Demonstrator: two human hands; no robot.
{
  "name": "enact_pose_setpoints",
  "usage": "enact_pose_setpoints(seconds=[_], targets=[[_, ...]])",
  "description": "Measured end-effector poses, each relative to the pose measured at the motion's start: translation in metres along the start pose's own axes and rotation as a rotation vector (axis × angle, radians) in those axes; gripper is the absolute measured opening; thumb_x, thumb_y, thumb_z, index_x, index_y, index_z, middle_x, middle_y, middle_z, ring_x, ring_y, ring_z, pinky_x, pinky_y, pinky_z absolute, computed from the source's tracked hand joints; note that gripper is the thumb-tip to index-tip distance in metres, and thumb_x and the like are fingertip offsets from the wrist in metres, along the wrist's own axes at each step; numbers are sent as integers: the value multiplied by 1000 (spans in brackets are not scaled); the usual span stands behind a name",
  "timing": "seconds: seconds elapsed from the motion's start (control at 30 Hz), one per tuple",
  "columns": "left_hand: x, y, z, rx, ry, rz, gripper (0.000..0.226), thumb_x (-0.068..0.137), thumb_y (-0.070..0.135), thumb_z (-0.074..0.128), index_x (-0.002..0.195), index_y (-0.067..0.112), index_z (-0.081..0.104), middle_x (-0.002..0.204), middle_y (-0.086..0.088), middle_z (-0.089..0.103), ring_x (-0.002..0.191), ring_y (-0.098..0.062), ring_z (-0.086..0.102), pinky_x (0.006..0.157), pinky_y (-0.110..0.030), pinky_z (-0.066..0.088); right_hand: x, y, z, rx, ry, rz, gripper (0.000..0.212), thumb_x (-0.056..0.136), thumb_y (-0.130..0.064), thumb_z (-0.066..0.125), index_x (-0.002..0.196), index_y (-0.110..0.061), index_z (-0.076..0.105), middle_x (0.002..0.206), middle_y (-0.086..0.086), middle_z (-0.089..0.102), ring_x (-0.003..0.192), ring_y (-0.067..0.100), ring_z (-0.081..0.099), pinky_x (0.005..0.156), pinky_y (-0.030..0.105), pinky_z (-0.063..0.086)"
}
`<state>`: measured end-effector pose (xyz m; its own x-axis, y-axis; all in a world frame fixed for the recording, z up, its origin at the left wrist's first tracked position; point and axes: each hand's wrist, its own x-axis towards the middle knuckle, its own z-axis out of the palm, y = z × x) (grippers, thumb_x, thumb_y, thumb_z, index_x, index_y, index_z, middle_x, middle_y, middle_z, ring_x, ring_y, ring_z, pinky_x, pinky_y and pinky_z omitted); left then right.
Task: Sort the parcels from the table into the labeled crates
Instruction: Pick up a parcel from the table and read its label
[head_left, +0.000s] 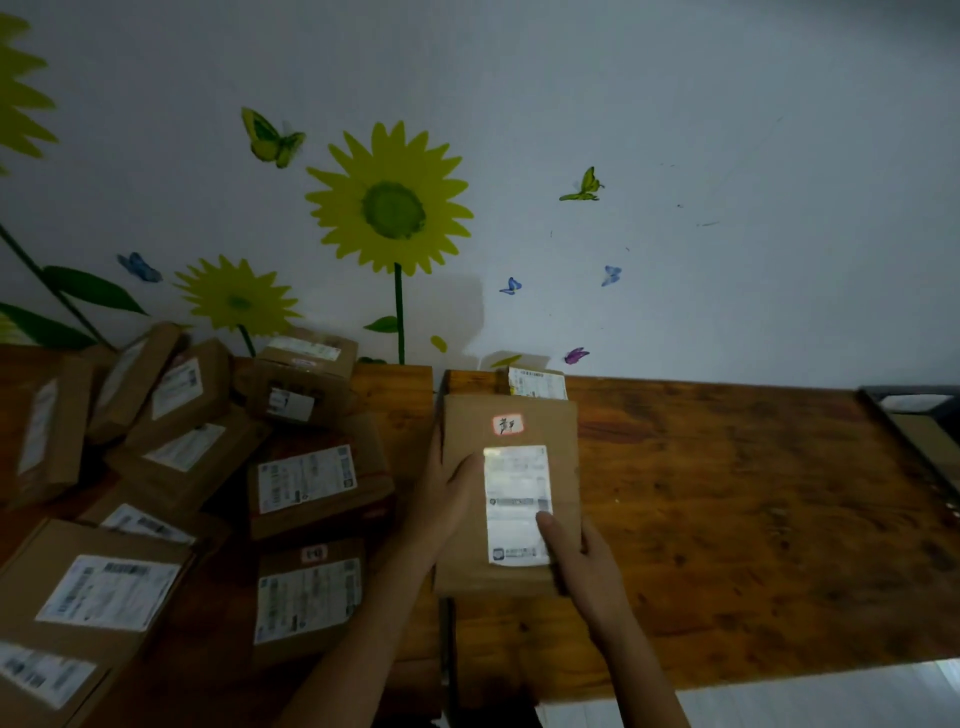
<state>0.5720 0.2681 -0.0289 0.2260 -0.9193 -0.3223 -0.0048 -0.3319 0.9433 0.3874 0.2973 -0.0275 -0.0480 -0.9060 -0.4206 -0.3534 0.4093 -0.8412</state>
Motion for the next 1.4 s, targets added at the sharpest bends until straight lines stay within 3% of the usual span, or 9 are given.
enact_pose_setpoints(seconds=[0.1,0.17,0.27,0.43,0.57,0.8,1.0,1.23,1.4], targets=[[-16,41,-7,32,-14,130,61,100,38,53,155,37,26,141,6,53,120,-17,58,98,-41,53,-33,-30,-11,70,56,-127,38,88,-56,62,122,-42,63,105,-20,75,96,3,72,83,31,59],[-28,59,-10,32,6,210,63,98,41,56,154,33,29,133,8,58,113,-10,62,89,-26,55,-57,-46,-16,92,88,-199,34,84,-60,59,115,-46,63,104,-27,73,95,-3,70,78,22,55],[-48,84,-14,32,23,290,70,88,55,60,150,37,34,121,21,60,108,-1,61,93,-27,51,-83,-60,-23,78,175,-239,37,78,-70,56,111,-53,63,106,-27,71,97,-5,67,79,25,54],[-72,104,-16,78,59,337,52,94,45,64,139,47,38,107,38,52,95,20,53,87,-13,41,-109,-69,-29,57,276,-286,34,78,-69,58,111,-59,60,111,-23,69,102,-1,66,81,29,55],[-87,115,-15,108,82,378,68,84,59,61,146,41,38,122,28,56,110,6,56,98,-26,46,-121,-73,-34,41,320,-310,32,82,-74,60,111,-61,58,108,-25,70,99,-4,66,79,29,55],[-101,118,-21,148,64,361,56,90,50,62,140,40,39,109,35,51,90,27,50,72,1,39,-136,-75,-37,18,327,-335,49,70,-81,51,113,-61,58,110,-24,69,98,-5,66,76,27,55],[-110,119,-24,152,72,385,71,85,59,64,147,38,37,128,22,56,112,4,57,95,-28,50,-141,-73,-36,5,325,-343,48,70,-82,50,114,-62,58,110,-23,69,99,-2,66,80,33,57],[-115,119,-23,149,48,387,72,86,56,66,149,38,35,117,31,52,105,10,56,95,-27,50,-146,-71,-38,1,334,-348,48,71,-82,51,113,-60,59,110,-19,70,99,0,66,83,40,58],[-119,117,-25,159,25,378,85,72,67,59,148,44,32,140,18,53,122,-6,55,104,-42,49,-150,-69,-38,7,336,-350,48,71,-82,51,116,-63,57,112,-19,70,100,3,67,84,43,59]])
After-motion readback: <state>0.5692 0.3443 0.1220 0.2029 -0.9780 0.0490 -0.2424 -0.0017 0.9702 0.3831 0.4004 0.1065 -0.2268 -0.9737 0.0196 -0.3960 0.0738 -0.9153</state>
